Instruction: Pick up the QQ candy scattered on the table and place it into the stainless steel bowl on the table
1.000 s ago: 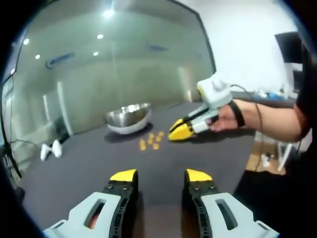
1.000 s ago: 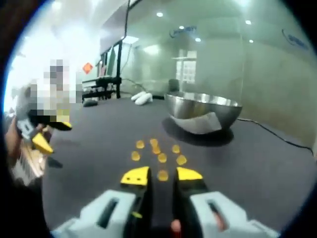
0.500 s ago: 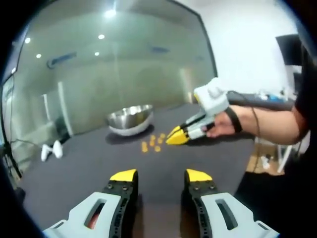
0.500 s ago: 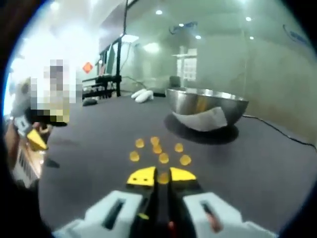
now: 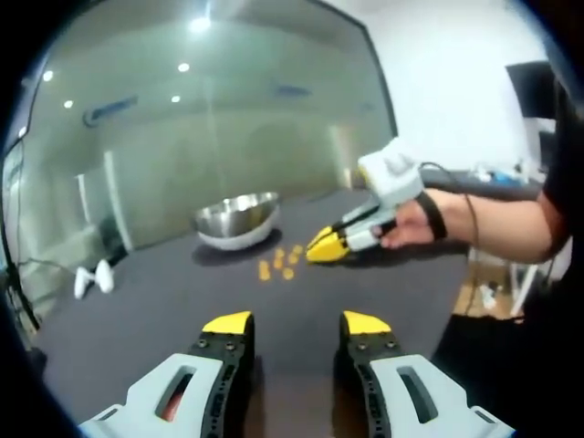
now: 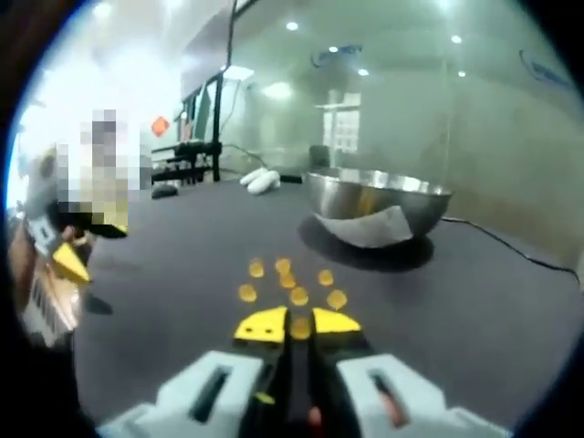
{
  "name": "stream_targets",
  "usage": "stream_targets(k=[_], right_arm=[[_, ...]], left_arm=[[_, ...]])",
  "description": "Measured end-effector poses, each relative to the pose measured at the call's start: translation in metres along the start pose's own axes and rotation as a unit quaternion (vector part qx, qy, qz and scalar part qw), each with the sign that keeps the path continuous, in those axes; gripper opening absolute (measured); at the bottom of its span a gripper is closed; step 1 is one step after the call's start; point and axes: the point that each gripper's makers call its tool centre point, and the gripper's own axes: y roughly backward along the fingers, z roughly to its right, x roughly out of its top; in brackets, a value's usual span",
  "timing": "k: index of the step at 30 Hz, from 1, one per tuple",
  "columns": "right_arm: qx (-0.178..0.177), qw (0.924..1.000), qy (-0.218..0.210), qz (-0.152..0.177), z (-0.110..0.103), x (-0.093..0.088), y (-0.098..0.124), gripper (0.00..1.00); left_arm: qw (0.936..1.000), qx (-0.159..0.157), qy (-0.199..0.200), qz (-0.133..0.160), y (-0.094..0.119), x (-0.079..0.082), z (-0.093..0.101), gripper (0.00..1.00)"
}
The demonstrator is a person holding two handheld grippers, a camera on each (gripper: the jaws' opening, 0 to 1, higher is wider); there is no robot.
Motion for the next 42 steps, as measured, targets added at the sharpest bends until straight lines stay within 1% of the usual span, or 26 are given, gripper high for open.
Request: stream_targets(k=[2,3,5,7,9,12,14,15,16,19,21,24,28,32,33,34,35,36,37,40,42], right_arm=[[-0.008,0.9999,-0.002,0.009,0.004,0.007,0.002,0.1],[-0.018,0.9997,-0.003,0.018,0.009,0.013,0.004,0.1],[-0.036,0.9982,0.006,0.047,0.016,0.029,0.006,0.1],[-0.048,0.9968,0.005,0.064,0.024,0.042,0.008,0.1],[-0.059,0.9954,0.002,0.075,0.032,0.053,0.008,0.1],[-0.083,0.9907,-0.006,0.108,0.049,0.079,0.009,0.1],[-0.091,0.9885,-0.001,0.121,0.057,0.096,0.008,0.1],[-0.09,0.9873,0.015,0.13,0.06,0.109,0.004,0.1],[-0.092,0.9868,0.022,0.131,0.063,0.115,0.0,0.1],[-0.095,0.9865,0.026,0.131,0.069,0.129,-0.011,0.1],[-0.1,0.9852,0.016,0.138,0.08,0.141,-0.022,0.1],[-0.103,0.9842,0.02,0.142,0.084,0.157,-0.038,0.1],[-0.106,0.9836,0.02,0.144,0.089,0.167,-0.054,0.1],[-0.101,0.9859,0.022,0.132,0.096,0.166,-0.068,0.1],[-0.098,0.9871,0.014,0.126,0.098,0.163,-0.071,0.1],[-0.088,0.9873,-0.007,0.132,0.097,0.163,-0.073,0.11],[-0.08,0.9875,-0.02,0.134,0.096,0.163,-0.075,0.15],[-0.076,0.9889,-0.018,0.126,0.095,0.16,-0.074,0.21],[-0.076,0.9893,-0.018,0.123,0.094,0.159,-0.075,0.22],[-0.079,0.99,-0.002,0.117,0.09,0.158,-0.071,0.2],[-0.079,0.9899,0.003,0.117,0.09,0.159,-0.069,0.2]], left_arm=[[1.0,0.0,-0.001,0.0,-0.001,0.0,0.0,0.39],[1.0,0.0,0.0,0.0,-0.001,0.0,0.0,0.39],[1.0,-0.003,0.005,0.005,0.0,0.002,0.002,0.39],[0.9999,-0.008,0.01,0.009,0.001,0.004,0.002,0.39],[0.9999,-0.007,0.007,0.008,0.001,0.003,0.002,0.39],[0.9999,-0.006,0.007,0.005,0.001,0.003,0.001,0.39],[0.9998,-0.008,0.014,0.011,0.001,0.006,0.001,0.39],[0.9997,-0.009,0.017,0.014,0.002,0.007,0.001,0.39],[0.9997,-0.01,0.019,0.015,0.001,0.008,0.002,0.39],[0.9998,-0.008,0.014,0.013,0.0,0.009,0.002,0.39],[0.9998,-0.008,0.015,0.013,0.0,0.009,0.002,0.39],[0.9998,-0.009,0.016,0.008,-0.004,0.006,0.002,0.39],[0.9999,-0.005,0.011,0.002,-0.005,0.004,0.001,0.39],[0.9999,-0.003,0.011,0.004,-0.004,0.007,-0.003,0.39],[0.9999,-0.002,0.012,0.005,-0.005,0.007,-0.004,0.39],[0.9999,0.0,0.014,0.005,-0.005,0.007,-0.006,0.39],[0.9998,0.001,0.017,0.006,-0.006,0.006,-0.007,0.39],[0.9998,0.002,0.021,0.006,-0.007,0.005,-0.008,0.39],[0.9997,0.002,0.023,0.005,-0.008,0.003,-0.007,0.39],[0.9998,-0.003,0.02,0.0,-0.009,0.0,-0.005,0.39],[0.9998,-0.005,0.02,0.001,-0.009,0.001,-0.004,0.39]])
